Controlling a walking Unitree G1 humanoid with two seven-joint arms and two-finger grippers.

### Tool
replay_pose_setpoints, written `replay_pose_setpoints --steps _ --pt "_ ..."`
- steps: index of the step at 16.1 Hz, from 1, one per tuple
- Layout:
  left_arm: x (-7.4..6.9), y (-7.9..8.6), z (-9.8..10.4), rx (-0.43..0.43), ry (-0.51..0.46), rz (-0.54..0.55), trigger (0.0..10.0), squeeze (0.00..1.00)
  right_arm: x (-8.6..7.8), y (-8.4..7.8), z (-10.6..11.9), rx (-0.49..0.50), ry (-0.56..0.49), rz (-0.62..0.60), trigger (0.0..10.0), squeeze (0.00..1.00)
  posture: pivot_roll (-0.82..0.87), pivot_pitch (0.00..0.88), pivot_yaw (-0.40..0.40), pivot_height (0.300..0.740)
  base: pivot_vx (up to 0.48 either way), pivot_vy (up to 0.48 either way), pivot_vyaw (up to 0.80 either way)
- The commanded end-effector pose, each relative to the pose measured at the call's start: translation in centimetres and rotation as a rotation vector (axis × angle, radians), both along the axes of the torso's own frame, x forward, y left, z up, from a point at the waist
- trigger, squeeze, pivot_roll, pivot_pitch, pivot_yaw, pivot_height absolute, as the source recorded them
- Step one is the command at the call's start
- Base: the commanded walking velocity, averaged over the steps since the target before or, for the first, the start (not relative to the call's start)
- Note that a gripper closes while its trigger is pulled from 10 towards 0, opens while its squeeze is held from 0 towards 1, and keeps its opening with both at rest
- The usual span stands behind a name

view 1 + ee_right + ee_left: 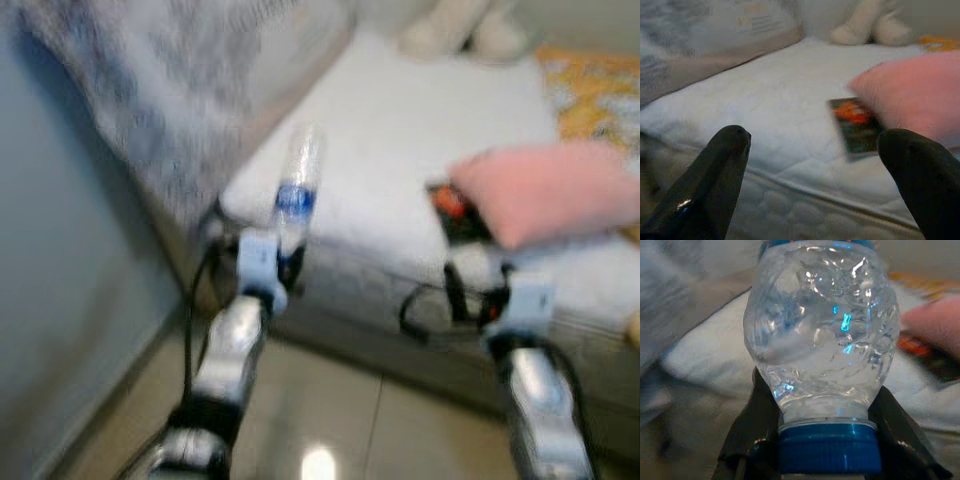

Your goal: Clean up the room

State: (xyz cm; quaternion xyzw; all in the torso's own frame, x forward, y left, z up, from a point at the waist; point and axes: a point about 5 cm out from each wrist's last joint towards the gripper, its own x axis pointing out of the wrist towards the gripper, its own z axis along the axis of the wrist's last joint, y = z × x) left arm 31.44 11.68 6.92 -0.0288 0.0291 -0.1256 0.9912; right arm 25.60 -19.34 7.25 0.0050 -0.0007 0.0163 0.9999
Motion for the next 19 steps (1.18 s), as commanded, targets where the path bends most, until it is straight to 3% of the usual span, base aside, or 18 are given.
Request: replay_pose_setpoints --steps 1,3,5,17,19 --pt "0.2 0.5 0.6 -0.013 -0.033 0.016 10.0 0.0 -0.1 -0.3 0.2 0.023 -0.003 -0.008 10.0 0.0 -0.13 0.0 0.025 0.74 0.0 0.0 0.64" --pt "-0.9 1.5 -0.6 0.013 0.002 0.025 10.0 0.0 -0.5 -1.0 -0.1 0.068 0.015 -0.036 10.0 0.0 -0.13 0.0 0.018 0.74 0.0 0.0 0.61" --pt "-1.8 1.7 -1.3 0.01 0.018 0.016 10.0 0.0 -0.9 -0.4 -0.6 0.062 0.04 -0.01 10.0 0.0 -0.11 0.0 0.018 0.74 0.0 0.0 0.61" --pt "-0.6 2.0 0.4 0.042 -0.033 -0.021 10.0 0.0 0.1 1.2 -0.9 0.093 0.035 0.013 10.0 0.0 -0.07 0.0 0.039 0.74 0.0 0.0 0.6" --pt "-0.9 1.9 0.2 0.07 -0.035 -0.034 10.0 0.0 0.0 1.1 -1.2 0.087 0.043 0.014 10.0 0.0 -0.07 0.0 0.036 0.74 0.0 -0.48 0.6"
